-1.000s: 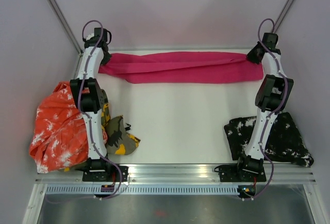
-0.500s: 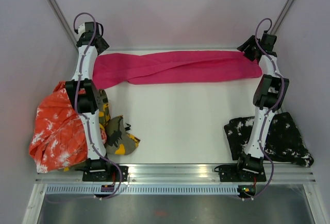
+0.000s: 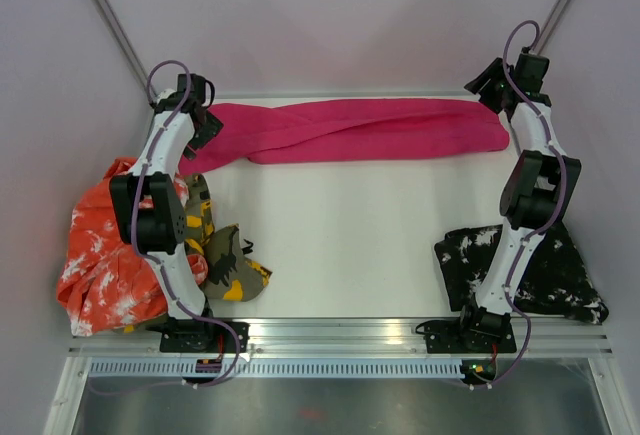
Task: Fold and stack the trousers
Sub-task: Fold the trousers
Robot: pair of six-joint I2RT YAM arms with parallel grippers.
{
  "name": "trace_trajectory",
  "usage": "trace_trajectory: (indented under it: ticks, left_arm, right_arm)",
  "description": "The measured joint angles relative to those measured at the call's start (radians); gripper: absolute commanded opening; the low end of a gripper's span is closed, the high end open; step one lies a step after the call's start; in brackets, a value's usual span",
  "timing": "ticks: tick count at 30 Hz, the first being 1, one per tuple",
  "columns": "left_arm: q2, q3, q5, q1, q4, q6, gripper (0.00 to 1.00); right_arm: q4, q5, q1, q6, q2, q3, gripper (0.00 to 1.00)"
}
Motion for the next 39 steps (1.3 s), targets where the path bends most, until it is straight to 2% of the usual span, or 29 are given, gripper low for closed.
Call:
trace_trajectory:
  ticks: [7, 12, 16, 18, 23, 29, 31, 33, 35, 39]
  left_arm:
    - [0.070, -0.036, 0.008, 0.009, -0.060, -0.204, 0.78]
    - [0.136, -0.099, 0.063, 0.008, 0.011, -0.294, 0.73]
    - [0.161, -0.178, 0.082, 0.008, 0.106, -0.327, 0.61]
    - [0.172, -0.184, 0.086, 0.008, 0.144, -0.336, 0.58]
    - [0.185, -0.183, 0.088, 0.008, 0.246, -0.359, 0.63]
    - [0.192, -0.198, 0.087, 0.008, 0.349, -0.376, 0.63]
    - [0.199, -0.196, 0.087, 0.008, 0.373, -0.380, 0.53]
    - [0.211, -0.194, 0.088, 0.008, 0.396, -0.392, 0.33]
    - [0.222, -0.193, 0.089, 0.009, 0.407, -0.403, 0.28]
    - [0.229, -0.193, 0.097, 0.015, 0.415, -0.412, 0.02]
  right_arm:
    - [0.019, 0.000, 0.015, 0.008, -0.061, -0.127, 0.65]
    - [0.010, -0.002, 0.019, 0.015, -0.060, -0.173, 0.65]
    - [0.012, -0.002, 0.019, 0.015, -0.060, -0.174, 0.65]
    - [0.012, -0.002, 0.019, 0.016, -0.060, -0.174, 0.65]
    - [0.013, -0.002, 0.019, 0.016, -0.060, -0.174, 0.64]
    - [0.015, -0.001, 0.019, 0.015, -0.060, -0.189, 0.64]
    - [0.015, -0.001, 0.019, 0.015, -0.060, -0.190, 0.64]
    - [0.016, -0.001, 0.019, 0.015, -0.060, -0.190, 0.64]
    - [0.015, 0.000, 0.019, 0.015, -0.060, -0.190, 0.64]
    - [0.016, 0.008, 0.019, 0.014, -0.060, -0.190, 0.64]
